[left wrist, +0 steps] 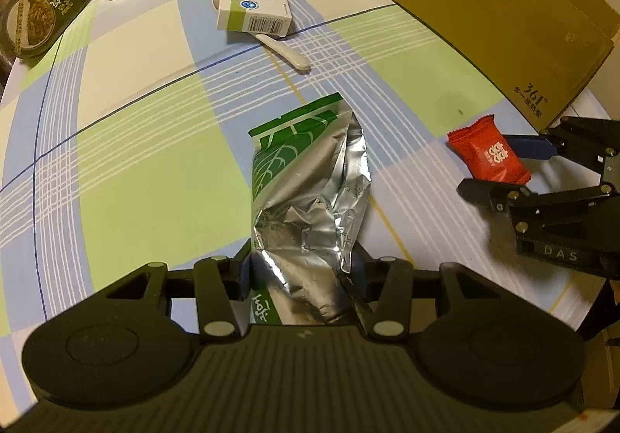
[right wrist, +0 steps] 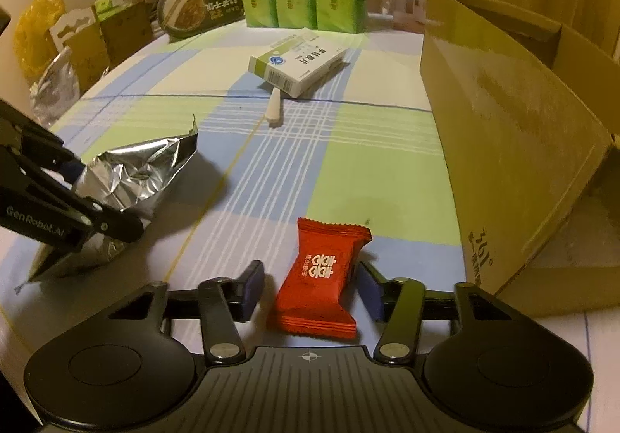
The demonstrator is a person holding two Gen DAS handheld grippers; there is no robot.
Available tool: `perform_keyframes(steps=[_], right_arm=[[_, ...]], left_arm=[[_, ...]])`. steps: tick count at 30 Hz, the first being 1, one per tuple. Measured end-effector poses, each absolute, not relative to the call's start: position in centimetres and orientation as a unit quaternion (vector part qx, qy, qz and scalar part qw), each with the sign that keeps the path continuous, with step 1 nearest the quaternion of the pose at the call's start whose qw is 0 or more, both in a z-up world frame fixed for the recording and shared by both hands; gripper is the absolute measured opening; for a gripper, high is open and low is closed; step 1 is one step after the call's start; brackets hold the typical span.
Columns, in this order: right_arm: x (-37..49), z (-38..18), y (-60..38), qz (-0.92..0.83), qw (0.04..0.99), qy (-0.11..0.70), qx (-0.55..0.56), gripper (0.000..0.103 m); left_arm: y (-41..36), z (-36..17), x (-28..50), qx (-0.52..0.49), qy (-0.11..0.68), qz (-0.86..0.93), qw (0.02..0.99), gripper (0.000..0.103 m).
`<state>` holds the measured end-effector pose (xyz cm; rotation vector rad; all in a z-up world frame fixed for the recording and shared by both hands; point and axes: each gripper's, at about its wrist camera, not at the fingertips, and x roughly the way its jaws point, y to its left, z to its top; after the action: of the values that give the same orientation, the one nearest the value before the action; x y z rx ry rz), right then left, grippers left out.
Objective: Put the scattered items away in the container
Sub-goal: 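Lift both held items and carry them toward the cardboard box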
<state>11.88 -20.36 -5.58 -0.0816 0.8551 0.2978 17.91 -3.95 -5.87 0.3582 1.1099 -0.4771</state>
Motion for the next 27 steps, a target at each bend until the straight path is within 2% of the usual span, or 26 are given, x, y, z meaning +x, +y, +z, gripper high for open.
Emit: perform_keyframes(steps=[1, 3, 6, 10, 12, 14, 27], right_arm=[[11.9, -5.6, -20.3, 0.143, 0.899, 0.412, -0.044, 0.043], [11.9, -5.6, -20.3, 0.143, 0.899, 0.41, -0.052, 0.032], [11.8, -5.7, -20.2, 0.144, 0.9, 0.408, -0.056, 0.028], [11.7, -5.6, -20.3, 0.145, 0.899, 0.409, -0.052, 0.028], [11.6, -5.5, -20.4, 0.146, 0.9, 0.408, -0.049, 0.027], [11.5, -5.1, -20.4, 0.147, 0.902, 0.404, -0.047, 0.027], [9.9, -2.0, -20.6, 0.148, 0.913, 0.378, -0.039, 0.027]], left_arm=[[-4.0, -5.9, 17.9, 0.171, 0.519, -0.224, 0.807, 0.043], [-4.2, -6.0, 17.9, 0.179, 0.52, -0.223, 0.805, 0.045], [-4.4, -6.3, 18.2, 0.184, 0.523, -0.221, 0.802, 0.049], [-4.5, -6.7, 18.3, 0.188, 0.524, -0.22, 0.801, 0.05], [-4.5, -6.6, 18.3, 0.189, 0.524, -0.22, 0.801, 0.044], [-4.5, -6.2, 18.1, 0.191, 0.52, -0.221, 0.803, 0.043], [-4.3, -2.9, 15.2, 0.17, 0.497, -0.217, 0.823, 0.043]])
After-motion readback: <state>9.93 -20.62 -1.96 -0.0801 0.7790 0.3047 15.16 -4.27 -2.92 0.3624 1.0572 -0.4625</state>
